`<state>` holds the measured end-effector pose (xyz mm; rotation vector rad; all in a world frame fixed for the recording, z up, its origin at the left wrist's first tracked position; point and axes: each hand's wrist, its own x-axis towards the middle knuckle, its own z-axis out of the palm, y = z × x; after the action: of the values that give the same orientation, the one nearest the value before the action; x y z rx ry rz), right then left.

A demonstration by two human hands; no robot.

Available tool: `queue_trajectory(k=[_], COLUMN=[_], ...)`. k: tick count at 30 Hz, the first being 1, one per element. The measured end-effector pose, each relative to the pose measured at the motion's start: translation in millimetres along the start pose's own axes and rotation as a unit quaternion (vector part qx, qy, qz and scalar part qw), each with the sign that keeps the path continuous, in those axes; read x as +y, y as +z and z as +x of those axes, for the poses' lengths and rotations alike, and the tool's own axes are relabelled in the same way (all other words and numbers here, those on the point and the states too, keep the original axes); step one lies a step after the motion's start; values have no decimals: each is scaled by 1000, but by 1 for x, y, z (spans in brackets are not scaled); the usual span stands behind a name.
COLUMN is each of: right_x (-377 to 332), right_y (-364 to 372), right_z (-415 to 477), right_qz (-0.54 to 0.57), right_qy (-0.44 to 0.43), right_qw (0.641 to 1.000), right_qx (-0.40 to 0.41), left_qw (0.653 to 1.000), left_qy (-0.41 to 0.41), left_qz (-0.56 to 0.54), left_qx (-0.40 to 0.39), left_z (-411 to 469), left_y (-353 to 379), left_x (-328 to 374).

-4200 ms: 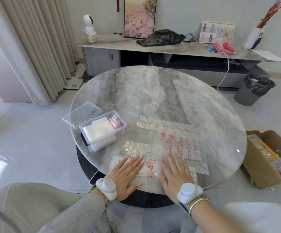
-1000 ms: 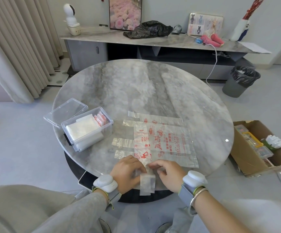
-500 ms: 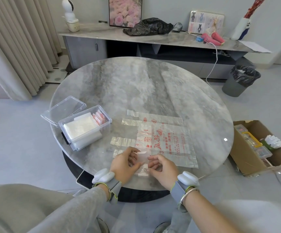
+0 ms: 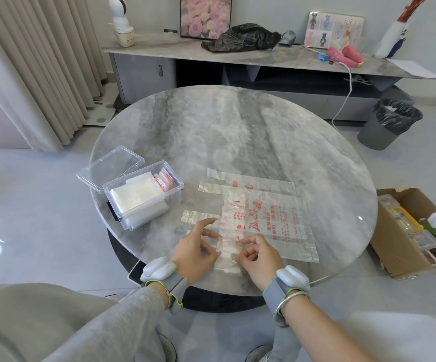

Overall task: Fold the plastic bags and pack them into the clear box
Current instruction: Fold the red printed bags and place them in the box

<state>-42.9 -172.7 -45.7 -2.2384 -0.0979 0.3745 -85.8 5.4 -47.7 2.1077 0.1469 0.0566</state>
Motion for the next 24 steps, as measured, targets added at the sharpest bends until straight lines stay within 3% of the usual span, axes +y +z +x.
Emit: queue_trajectory(k=[4, 15, 24], right_x=[0, 2, 4], right_y=[1, 2, 3], right_z=[0, 2, 2], right_qz=[0, -11, -17], right_qy=[0, -3, -10], right_qw=[1000, 999, 999], right_qx=[13, 53, 48], left_qw=[1000, 998, 959], left_qy=[3, 38, 150], left_qz=[11, 51, 238], left_qx=[-22, 14, 46], left_z=[-2, -5, -11], left_y=[0, 4, -5], left_x=[1, -4, -17])
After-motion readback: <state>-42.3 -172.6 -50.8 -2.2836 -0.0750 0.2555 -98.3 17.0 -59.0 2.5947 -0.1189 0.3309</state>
